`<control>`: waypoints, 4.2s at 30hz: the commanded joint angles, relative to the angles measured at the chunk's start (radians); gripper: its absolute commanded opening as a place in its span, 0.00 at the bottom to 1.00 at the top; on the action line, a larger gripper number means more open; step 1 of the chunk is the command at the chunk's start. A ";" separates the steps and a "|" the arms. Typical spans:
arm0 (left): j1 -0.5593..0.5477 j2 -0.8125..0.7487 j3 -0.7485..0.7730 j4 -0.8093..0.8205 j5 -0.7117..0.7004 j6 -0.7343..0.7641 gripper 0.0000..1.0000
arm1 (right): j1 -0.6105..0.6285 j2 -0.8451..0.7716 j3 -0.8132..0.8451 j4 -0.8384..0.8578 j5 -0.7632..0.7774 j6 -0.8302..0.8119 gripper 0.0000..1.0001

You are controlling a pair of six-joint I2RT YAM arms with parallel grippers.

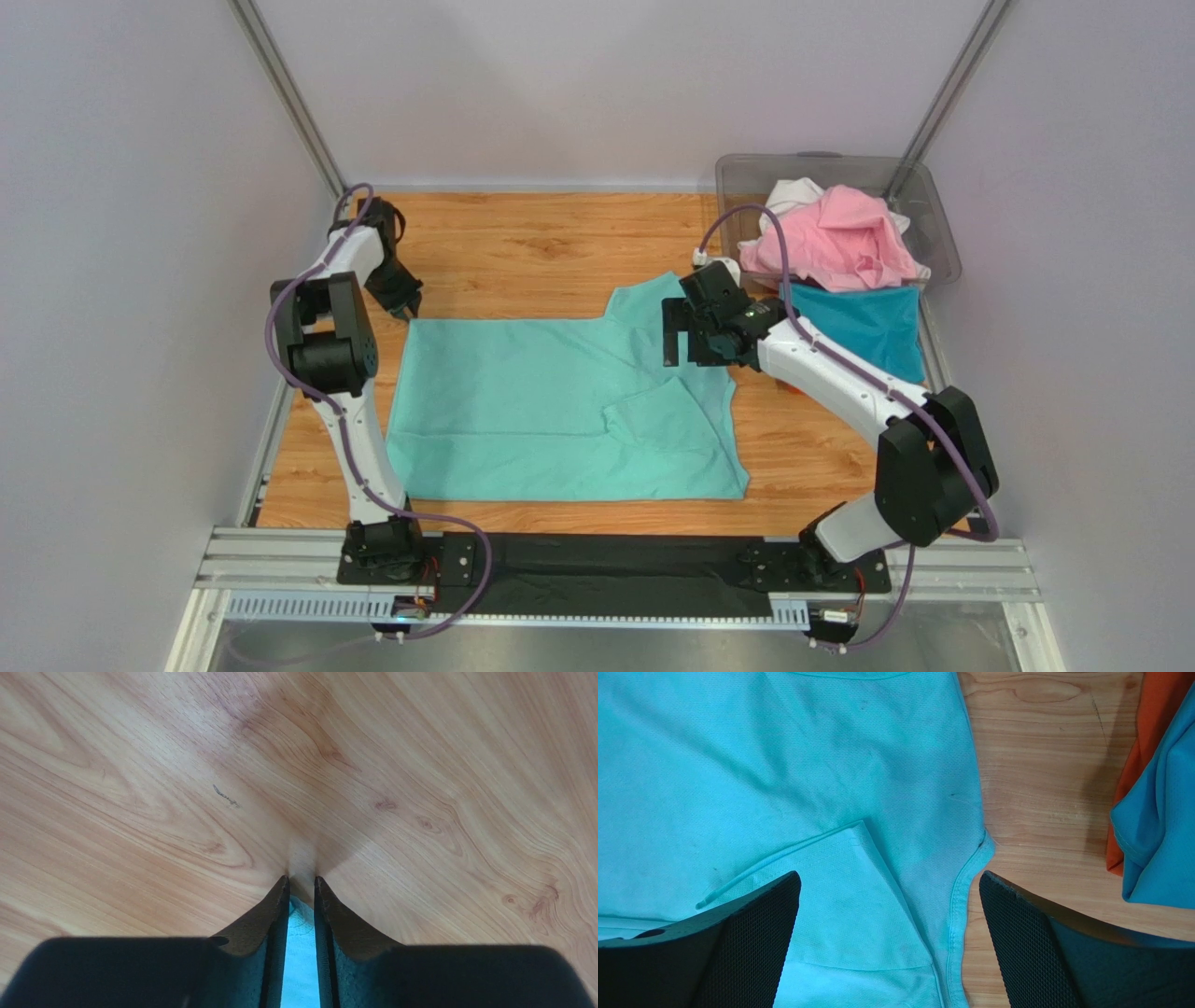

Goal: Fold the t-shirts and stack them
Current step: Fold the tshirt

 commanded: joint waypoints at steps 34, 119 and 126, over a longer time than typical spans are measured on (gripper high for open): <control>0.000 -0.333 -0.352 0.191 0.155 0.091 0.00 | -0.164 0.825 0.886 -0.004 0.001 -0.080 0.83; 0.001 -0.878 -0.889 0.058 -0.192 -0.133 0.44 | 0.267 -0.376 -0.568 0.204 -0.074 0.225 0.18; 0.000 -0.942 -0.860 0.024 -0.135 -0.166 1.00 | 0.273 -0.491 -0.471 0.049 -0.058 0.202 0.70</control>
